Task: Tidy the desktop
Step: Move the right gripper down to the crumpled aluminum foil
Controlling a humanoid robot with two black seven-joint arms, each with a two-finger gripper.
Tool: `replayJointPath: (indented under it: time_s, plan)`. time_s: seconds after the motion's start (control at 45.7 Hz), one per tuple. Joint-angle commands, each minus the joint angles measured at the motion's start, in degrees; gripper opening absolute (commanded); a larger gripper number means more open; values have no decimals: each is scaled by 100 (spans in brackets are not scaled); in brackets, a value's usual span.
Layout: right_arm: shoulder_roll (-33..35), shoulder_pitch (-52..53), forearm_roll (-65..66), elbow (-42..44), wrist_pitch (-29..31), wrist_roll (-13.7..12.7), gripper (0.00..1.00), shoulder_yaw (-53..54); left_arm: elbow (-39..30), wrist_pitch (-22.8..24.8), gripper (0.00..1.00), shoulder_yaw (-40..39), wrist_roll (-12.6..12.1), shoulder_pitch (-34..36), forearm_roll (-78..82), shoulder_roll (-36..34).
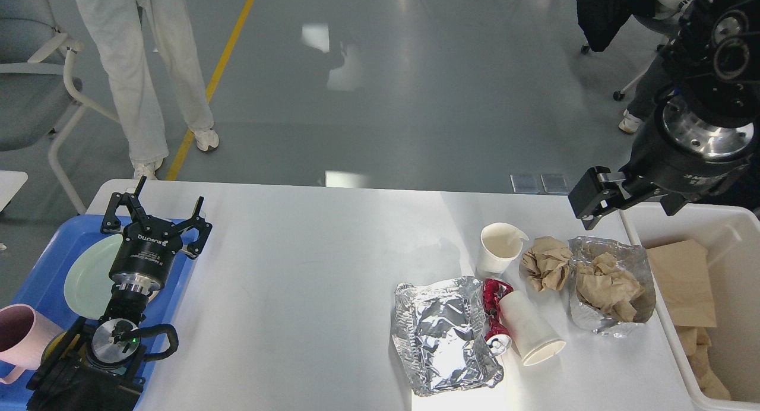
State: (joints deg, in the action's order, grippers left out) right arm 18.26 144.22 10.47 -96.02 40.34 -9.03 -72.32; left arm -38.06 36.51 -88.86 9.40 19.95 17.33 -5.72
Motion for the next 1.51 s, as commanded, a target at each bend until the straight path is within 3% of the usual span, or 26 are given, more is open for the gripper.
replayJointPath:
  time_s: [0.0, 0.526, 0.723, 0.963, 1.16, 1.358, 1.489]
  plan:
    - [-24, 18, -45, -58, -115, 15, 100, -116, 0, 5, 97, 0, -9, 0, 7, 1]
    - [-208, -175, -36, 153, -132, -11, 100, -116, -9, 5, 97, 0, -9, 0, 7, 1]
    - [-349, -1070, -107, 663, -290, -20, 100, 419, -9, 5, 97, 0, -9, 0, 7, 1]
    - [-411, -2609, -634, 1059, -1213, -55, 100, 622, -9, 5, 97, 0, -9, 0, 7, 18]
    - [-411, -3558, -520, 1059, -1485, -64, 100, 1922, -9, 5, 97, 0, -9, 0, 7, 18]
    - [-832, -4543, -397, 1059, -2566, -55, 100, 2345, -9, 5, 97, 0, -9, 0, 7, 1]
    - [-991, -4719, -388, 1024, -2654, -55, 100, 2354, -9, 5, 97, 0, -9, 0, 7, 1]
